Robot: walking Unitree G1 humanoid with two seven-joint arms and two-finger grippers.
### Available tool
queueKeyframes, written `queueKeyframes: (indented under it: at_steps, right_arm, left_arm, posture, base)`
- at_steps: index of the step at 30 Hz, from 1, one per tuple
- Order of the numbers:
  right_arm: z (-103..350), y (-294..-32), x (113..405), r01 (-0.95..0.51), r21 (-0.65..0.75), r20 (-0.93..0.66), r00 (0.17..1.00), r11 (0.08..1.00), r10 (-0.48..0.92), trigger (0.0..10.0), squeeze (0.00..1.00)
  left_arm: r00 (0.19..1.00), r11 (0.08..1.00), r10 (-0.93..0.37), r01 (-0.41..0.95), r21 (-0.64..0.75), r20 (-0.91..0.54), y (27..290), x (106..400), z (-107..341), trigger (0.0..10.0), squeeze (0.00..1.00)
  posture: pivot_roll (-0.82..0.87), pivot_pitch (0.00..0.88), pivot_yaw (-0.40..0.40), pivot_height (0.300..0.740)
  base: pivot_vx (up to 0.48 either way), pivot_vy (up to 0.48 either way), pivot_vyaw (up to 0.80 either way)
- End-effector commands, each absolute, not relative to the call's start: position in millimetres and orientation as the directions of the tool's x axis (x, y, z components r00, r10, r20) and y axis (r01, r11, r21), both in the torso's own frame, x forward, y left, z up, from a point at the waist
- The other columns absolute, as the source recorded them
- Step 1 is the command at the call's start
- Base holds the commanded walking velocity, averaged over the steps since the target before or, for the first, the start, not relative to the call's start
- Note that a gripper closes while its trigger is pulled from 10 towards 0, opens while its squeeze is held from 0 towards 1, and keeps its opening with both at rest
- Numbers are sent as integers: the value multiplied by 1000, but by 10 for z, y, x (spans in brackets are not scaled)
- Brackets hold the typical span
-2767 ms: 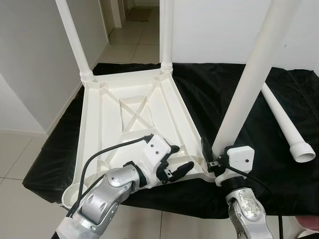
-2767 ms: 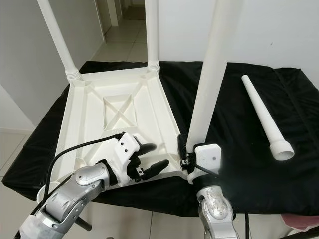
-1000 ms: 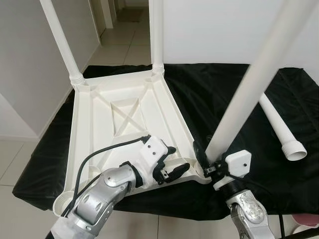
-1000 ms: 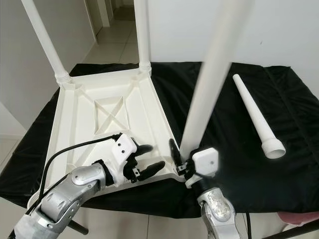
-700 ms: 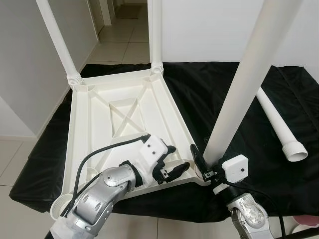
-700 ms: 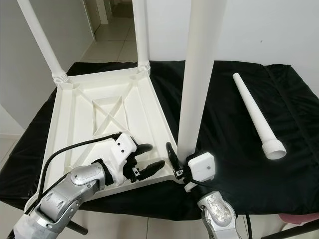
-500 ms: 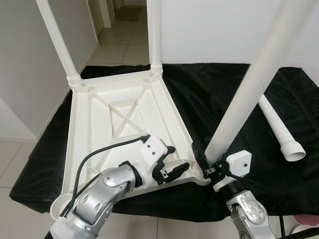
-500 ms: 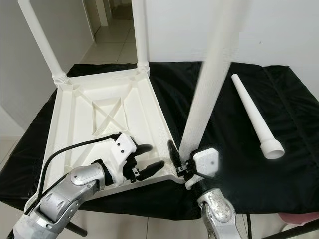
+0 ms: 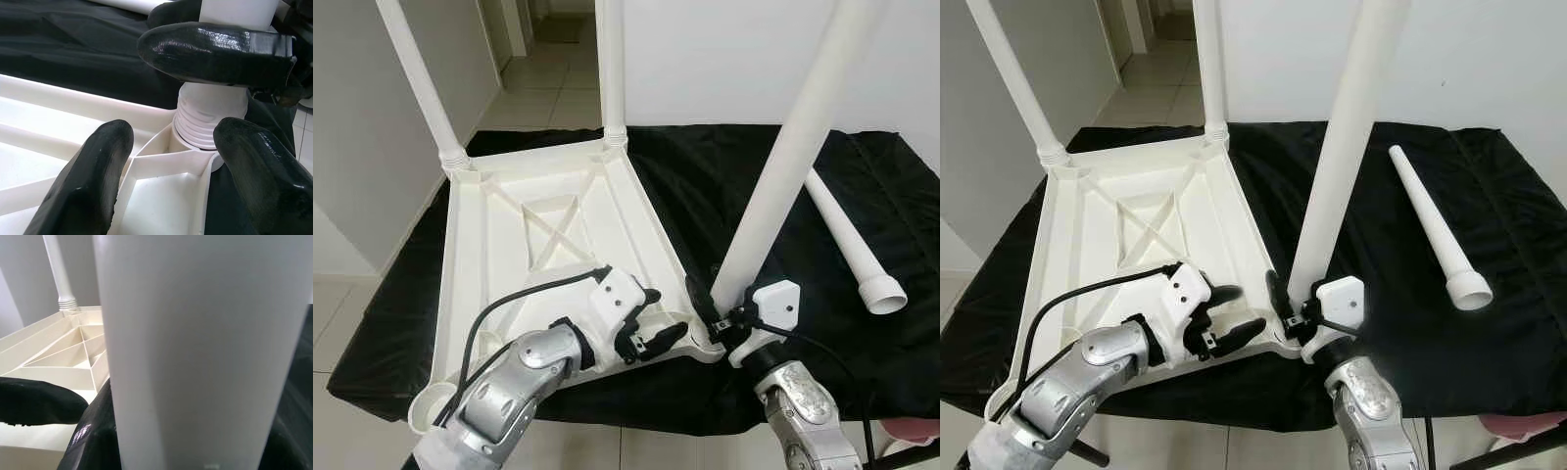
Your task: Building children table
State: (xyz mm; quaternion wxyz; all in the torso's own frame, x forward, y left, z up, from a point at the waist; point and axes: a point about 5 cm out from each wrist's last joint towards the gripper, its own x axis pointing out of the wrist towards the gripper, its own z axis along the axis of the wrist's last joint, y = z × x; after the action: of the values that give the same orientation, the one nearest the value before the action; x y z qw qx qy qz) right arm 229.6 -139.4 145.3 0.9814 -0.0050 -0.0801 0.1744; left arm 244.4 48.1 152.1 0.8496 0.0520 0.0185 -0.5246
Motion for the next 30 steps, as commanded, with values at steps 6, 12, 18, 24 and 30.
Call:
queueKeyframes:
  at_steps: [6,12,18,24,30]
  right_arm:
    - [1184,-1484,2284,-102,5,54,993,995,101,10000,0]
    - [1234,-1459,2324,30,45,90,995,999,-34,10000,0]
    - [1343,-1377,2407,50,40,137,989,998,-55,10000,0]
    - [1451,-1330,2412,3,21,198,980,1000,-7,10000,0]
    - [1588,-1329,2385,-42,-6,279,959,999,41,10000,0]
  left_arm:
    - [394,390,-915,919,64,-90,466,2404,1515,10000,0]
    - [402,398,-912,915,60,-83,461,2409,1523,10000,0]
    - [402,398,-912,915,60,-79,445,2423,1527,10000,0]
    - [401,397,-913,915,64,-77,436,2442,1534,10000,0]
    - [405,401,-912,914,66,-68,424,2461,1546,10000,0]
  posture:
    - [-103,68,61,740]
    - [-104,72,62,740]
    - [-113,73,67,740]
    - [-120,71,64,740]
    - [-122,66,56,740]
  base:
    - [0,0,0]
    - [0,0,0]
    - [0,0,0]
    - [0,0,0]
    - [0,0,0]
